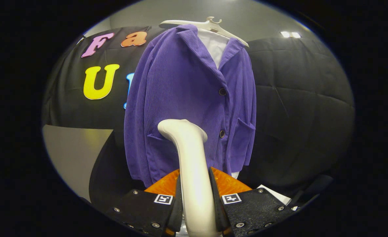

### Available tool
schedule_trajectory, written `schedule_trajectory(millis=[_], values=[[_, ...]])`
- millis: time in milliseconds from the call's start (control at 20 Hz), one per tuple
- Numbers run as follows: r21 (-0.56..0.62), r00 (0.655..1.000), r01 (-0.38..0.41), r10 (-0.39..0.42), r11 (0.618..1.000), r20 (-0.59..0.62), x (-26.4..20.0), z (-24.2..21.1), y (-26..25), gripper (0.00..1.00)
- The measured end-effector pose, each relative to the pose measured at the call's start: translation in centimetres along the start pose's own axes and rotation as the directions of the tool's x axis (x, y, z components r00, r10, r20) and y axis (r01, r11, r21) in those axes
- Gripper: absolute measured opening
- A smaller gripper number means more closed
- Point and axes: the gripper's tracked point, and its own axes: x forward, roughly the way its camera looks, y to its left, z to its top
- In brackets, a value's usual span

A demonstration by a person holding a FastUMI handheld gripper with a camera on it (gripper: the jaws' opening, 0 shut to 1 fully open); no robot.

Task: Iron the clothes twice with a garment steamer, once on the left side and once on the right side.

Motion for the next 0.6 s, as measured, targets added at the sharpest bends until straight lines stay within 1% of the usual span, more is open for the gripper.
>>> schedule_trajectory(millis=[150, 450, 600], values=[[0.001, 1.000, 0.006, -0.006, 1.000, -0.029, -0.1, -2.3, 0.0, 0.39], [0.055, 0.999, 0.004, -0.002, 0.998, -0.035, -0.2, -4.1, 0.0, 0.40], [0.037, 0.995, 0.011, -0.007, 0.999, -0.097, 0.0, -6.5, 0.4, 0.40]])
